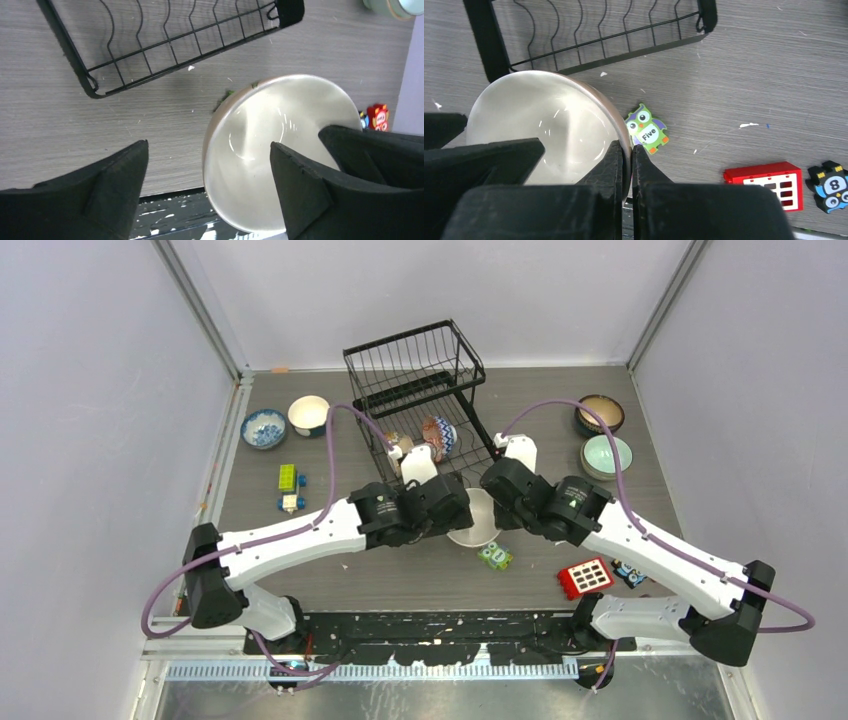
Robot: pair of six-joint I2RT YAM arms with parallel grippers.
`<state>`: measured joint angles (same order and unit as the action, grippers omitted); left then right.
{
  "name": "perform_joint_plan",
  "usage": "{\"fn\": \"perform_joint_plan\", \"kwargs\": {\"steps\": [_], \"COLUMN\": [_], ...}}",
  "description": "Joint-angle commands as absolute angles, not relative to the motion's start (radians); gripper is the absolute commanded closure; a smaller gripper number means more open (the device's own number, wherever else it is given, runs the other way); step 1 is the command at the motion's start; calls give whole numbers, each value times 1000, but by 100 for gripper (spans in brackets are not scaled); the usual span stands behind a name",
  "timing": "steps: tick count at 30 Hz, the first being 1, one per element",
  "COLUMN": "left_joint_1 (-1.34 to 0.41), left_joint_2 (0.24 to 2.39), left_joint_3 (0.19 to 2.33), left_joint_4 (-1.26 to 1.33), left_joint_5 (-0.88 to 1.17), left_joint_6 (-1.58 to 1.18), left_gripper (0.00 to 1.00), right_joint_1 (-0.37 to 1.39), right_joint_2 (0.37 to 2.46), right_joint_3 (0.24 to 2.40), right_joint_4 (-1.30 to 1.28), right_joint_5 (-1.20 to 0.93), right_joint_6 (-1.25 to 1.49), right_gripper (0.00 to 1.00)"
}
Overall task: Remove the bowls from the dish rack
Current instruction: Place the bowl at the center of the board.
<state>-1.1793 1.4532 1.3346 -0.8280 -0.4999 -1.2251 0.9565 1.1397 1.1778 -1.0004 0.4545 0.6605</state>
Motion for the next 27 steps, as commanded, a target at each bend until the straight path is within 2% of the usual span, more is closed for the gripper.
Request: {"fn": "perform_joint_plan", "kwargs": {"steps": [1, 9, 15, 19, 22, 27], "left_joint_1": [-1176, -1174, -1173, -1173, -1173, -1173], "left_joint_2": [1386, 1241, 1042, 862, 733, 579], "left_joint_3": [1349, 1326, 1182, 1029, 923, 794], "left_joint_4": [-781, -862, -905, -888, -855, -858], "left_joint_5": [-519, -598, -694, -746, -760, -756], "left_joint_6": [-1223, -1173, -1107, -1099, -1093, -1116], "left_gripper": [1, 0, 0, 0, 0, 0], "right_joint_1": [940, 774, 446, 272, 219, 187], "right_joint_2": [1123, 1096, 1108, 1182, 1266, 1486], "right_joint_3": [1233, 1316, 1373, 1365, 1353, 1474], "right_joint_4": [-981, -1000, -888, -737, -630, -598], "right_joint_5": [525, 583, 531, 493, 533, 563], "right_joint_6": [674, 602, 583, 639, 688, 697], "right_gripper": [99, 99, 99, 99, 99, 99]}}
